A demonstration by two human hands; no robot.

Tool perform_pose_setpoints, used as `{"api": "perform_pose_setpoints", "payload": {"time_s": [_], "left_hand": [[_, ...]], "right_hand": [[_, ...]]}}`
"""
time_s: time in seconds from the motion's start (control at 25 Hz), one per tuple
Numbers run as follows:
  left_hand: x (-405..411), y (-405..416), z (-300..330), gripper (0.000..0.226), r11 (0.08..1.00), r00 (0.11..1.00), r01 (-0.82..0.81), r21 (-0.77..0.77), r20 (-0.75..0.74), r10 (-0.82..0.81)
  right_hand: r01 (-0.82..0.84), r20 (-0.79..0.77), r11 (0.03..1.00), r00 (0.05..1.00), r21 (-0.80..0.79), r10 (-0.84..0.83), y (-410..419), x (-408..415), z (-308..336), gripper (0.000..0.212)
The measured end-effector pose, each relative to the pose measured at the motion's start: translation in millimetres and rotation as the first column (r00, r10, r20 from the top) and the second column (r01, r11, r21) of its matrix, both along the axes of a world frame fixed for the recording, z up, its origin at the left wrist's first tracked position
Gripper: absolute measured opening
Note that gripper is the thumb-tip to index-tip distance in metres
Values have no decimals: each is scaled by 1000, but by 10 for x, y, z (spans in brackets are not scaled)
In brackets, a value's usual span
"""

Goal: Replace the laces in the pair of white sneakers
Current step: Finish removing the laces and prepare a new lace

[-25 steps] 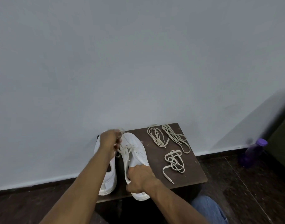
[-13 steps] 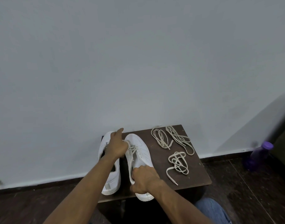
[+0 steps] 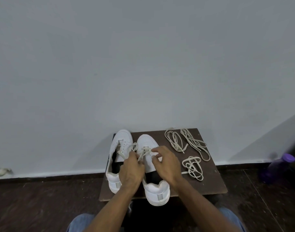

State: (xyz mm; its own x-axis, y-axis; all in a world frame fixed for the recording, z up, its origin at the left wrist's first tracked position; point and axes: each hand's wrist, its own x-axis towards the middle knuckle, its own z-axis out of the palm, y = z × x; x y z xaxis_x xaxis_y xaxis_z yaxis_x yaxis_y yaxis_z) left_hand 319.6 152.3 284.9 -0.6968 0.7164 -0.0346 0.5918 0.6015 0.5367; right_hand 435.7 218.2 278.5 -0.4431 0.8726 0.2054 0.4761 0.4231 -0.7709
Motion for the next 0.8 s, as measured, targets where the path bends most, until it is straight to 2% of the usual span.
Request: {"api": "perform_pose_setpoints", "payload": {"time_s": [0.08, 0.16, 0.2, 0.24, 0.28, 0.32, 0.36, 0.4, 0.44, 0.48, 0.52, 0.56, 0.6, 0.64, 0.68, 0.72, 0.8], "left_hand": [[-16, -6, -5, 18, 1000, 999, -21, -18, 48, 22], [-10, -5, 15, 19, 999, 999, -10, -46, 32, 11], [-3, -8, 29, 20, 998, 1000, 1, -56, 19, 0], [6, -10, 42, 21, 998, 1000, 8, -58, 13, -7], [5, -9, 48, 20, 998, 1000, 12, -57, 15, -12], [0, -6, 49, 20, 998, 1000, 16, -59, 22, -14], [-1, -4, 47, 20, 998, 1000, 15, -60, 28, -13], [-1, -1, 46, 20, 998, 1000, 15, -60, 29, -13], [-2, -2, 38, 20, 998, 1000, 21, -56, 23, -19], [0, 3, 36, 20, 998, 1000, 30, -49, 11, -29], [-3, 10, 34, 20, 998, 999, 36, -45, -5, -37], [6, 15, 31, 20, 998, 999, 41, -44, -18, -42], [15, 21, 24, 18, 998, 998, 48, -46, -27, -49], [17, 22, 24, 18, 997, 998, 54, -48, -33, -55], [17, 21, 35, 19, 997, 998, 54, -55, -39, -56], [17, 20, 48, 20, 996, 997, 54, -67, -48, -57], [23, 19, 54, 23, 993, 993, 76, -92, -81, -84]], "right_hand": [[-148, 305, 989, 943, 23, 134, 159, -166, 72, 34], [-256, 541, 964, 821, 68, 180, 211, -342, 94, 30], [-270, 593, 959, 787, 86, 169, 211, -407, 86, 25], [-231, 582, 968, 802, 96, 134, 218, -435, 63, 21], [-100, 474, 994, 878, 48, 66, 255, -432, 25, 19], [114, 242, 980, 968, -165, -72, 311, -412, 1, 17], [235, -15, 828, 959, -509, -281, 379, -370, -24, 17], [157, -192, 609, 862, -778, -469, 433, -320, -64, 16], [52, -258, 483, 793, -874, -552, 458, -284, -103, 15], [12, -285, 494, 804, -869, -522, 491, -262, -121, 14], [35, -279, 610, 868, -791, -412, 521, -263, -125, 16], [62, -204, 788, 951, -612, -234, 530, -260, -116, 22], [26, -23, 927, 999, -374, -37, 528, -250, -84, 31], [-77, 188, 982, 976, -175, 110, 523, -252, -61, 39], [-195, 366, 980, 910, -41, 196, 483, -258, -43, 42], [-277, 492, 961, 839, 16, 233, 422, -281, -28, 39], [-327, 601, 943, 767, 65, 225, 333, -335, -50, 29]]}}
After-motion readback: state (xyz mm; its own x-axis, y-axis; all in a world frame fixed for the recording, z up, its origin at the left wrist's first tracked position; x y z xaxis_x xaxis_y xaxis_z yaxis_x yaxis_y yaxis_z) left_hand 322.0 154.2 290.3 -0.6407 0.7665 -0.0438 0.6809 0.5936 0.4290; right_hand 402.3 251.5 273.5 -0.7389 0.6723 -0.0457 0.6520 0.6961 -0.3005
